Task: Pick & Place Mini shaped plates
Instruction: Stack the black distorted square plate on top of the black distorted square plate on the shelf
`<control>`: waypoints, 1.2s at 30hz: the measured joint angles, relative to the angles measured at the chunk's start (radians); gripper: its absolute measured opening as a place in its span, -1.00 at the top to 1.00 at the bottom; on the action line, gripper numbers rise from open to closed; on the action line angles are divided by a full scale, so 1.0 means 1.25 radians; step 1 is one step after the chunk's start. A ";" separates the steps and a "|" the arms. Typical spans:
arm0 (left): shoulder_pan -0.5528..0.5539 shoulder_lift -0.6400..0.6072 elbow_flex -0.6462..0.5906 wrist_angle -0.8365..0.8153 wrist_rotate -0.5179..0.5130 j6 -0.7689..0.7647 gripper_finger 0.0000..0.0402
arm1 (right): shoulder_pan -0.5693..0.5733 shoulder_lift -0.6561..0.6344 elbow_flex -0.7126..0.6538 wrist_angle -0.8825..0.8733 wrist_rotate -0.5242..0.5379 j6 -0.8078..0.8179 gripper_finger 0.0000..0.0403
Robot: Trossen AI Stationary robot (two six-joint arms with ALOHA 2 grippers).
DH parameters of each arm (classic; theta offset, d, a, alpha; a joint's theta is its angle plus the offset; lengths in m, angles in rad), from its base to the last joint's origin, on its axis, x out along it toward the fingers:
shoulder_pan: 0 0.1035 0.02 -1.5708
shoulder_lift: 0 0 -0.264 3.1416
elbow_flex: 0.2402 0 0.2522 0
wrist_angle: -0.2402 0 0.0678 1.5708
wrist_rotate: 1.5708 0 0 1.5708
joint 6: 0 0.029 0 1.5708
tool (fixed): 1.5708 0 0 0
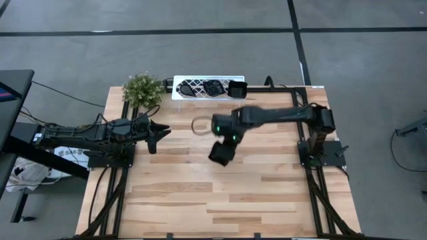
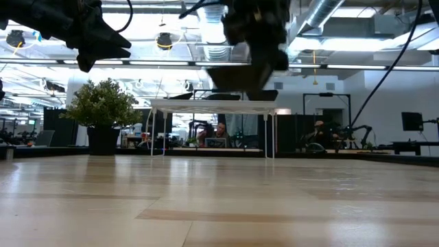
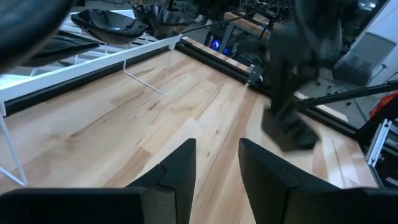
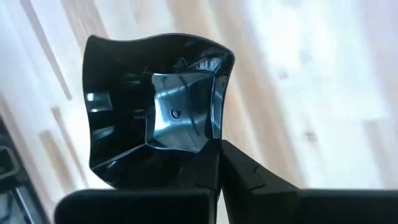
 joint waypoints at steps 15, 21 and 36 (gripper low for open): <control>0.000 0.000 0.000 0.006 0.000 0.032 0.40 | -0.287 0.000 0.325 -0.270 0.019 0.152 1.00; 0.001 0.000 0.000 0.012 0.000 0.037 0.40 | -0.424 -0.002 0.361 -0.258 0.041 0.237 1.00; 0.001 0.000 0.000 0.013 -0.110 0.039 0.40 | -0.523 0.011 0.359 -0.269 0.083 0.317 1.00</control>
